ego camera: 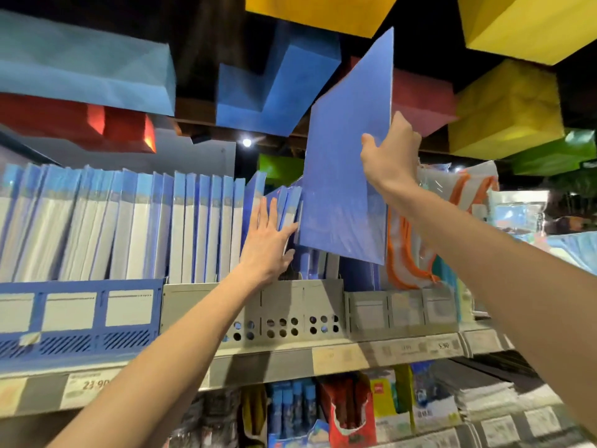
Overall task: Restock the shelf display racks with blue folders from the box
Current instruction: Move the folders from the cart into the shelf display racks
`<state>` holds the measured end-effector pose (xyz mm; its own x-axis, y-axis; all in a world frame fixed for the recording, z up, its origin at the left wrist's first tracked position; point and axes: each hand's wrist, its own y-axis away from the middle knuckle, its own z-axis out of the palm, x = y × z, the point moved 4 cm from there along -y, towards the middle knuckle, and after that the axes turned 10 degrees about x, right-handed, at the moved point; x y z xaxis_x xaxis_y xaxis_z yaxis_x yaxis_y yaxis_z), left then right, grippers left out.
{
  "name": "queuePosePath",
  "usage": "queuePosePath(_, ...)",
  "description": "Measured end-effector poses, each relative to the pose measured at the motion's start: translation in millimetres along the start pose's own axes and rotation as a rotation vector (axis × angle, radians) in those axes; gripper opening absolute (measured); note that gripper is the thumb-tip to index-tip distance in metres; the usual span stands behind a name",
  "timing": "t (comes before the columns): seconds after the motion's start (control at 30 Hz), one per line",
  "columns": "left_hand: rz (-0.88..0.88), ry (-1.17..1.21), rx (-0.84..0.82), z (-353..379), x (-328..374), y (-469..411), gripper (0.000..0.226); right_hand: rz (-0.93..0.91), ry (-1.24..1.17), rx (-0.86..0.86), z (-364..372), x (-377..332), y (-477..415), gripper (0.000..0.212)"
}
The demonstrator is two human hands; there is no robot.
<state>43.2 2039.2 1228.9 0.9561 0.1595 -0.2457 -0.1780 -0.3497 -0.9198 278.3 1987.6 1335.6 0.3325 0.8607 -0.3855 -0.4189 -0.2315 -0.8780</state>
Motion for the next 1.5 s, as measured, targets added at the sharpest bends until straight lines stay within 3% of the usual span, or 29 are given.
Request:
queuePosePath(0.13, -0.054, 0.005, -0.009, 6, 0, 0, 0.060, -0.062, 0.002, -0.029, 1, 4, -6, 0.013)
queuePosePath(0.47, -0.184, -0.119, 0.041, -9, -18, -5, 0.046, 0.031, -0.081, -0.103, 44, 21, 15, 0.010)
queuePosePath(0.7, -0.104, -0.146, -0.007, -13, -32, 1, 0.050, 0.105, -0.108, -0.138, 100, 37, 41, 0.007)
queuePosePath(0.83, -0.060, -0.104, -0.039, -12, -42, 4, 0.055, 0.160, -0.125, -0.152, 133, 45, 56, 0.018)
queuePosePath(1.13, 0.047, -0.127, -0.007, 2, -61, 13, 0.068, 0.196, -0.166, -0.121, 176, 59, 76, 0.018)
queuePosePath(1.5, 0.055, -0.133, 0.042, 12, -68, 16, 0.072, 0.234, -0.294, -0.106, 206, 64, 86, 0.023)
